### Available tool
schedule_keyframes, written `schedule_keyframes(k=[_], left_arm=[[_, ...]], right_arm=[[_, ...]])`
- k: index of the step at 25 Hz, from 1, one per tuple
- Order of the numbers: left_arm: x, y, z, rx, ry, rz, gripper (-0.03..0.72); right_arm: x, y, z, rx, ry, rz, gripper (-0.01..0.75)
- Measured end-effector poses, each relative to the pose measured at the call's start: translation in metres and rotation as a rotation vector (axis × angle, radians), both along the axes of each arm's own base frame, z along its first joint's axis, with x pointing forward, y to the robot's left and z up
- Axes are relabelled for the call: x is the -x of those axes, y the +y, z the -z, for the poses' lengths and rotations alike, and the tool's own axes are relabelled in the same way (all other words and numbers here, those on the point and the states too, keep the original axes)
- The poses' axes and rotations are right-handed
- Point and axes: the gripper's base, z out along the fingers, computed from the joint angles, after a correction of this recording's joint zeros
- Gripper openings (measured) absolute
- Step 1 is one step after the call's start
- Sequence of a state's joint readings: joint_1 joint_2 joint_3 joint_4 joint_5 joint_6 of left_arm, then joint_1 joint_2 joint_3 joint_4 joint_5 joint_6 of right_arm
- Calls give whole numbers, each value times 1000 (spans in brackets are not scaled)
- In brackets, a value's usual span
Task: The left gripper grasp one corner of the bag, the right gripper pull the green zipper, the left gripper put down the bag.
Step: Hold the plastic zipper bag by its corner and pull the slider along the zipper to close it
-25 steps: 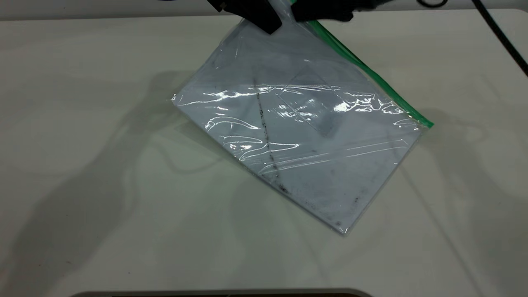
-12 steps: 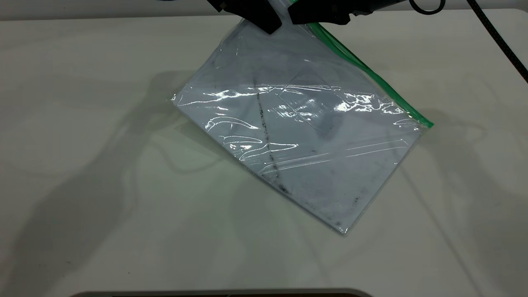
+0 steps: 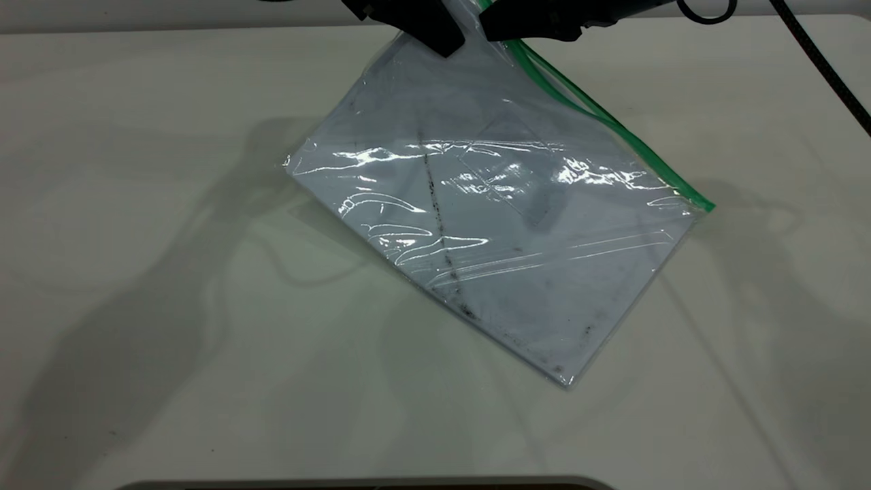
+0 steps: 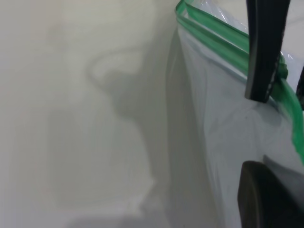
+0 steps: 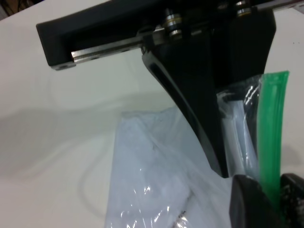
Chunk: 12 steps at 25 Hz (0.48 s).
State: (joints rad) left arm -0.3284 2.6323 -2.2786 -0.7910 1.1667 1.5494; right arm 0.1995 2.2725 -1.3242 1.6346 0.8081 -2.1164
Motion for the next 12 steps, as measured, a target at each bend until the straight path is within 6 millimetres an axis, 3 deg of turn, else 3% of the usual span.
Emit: schedule_keyframes(k=[6, 12], left_arm=[[0, 0, 0, -1, 0, 1, 53], [-3, 2, -1, 24, 0, -29, 53]], right_arm=[[-1, -1, -1, 7, -7, 1, 34], [-2, -1, -1, 12, -8, 11, 33]])
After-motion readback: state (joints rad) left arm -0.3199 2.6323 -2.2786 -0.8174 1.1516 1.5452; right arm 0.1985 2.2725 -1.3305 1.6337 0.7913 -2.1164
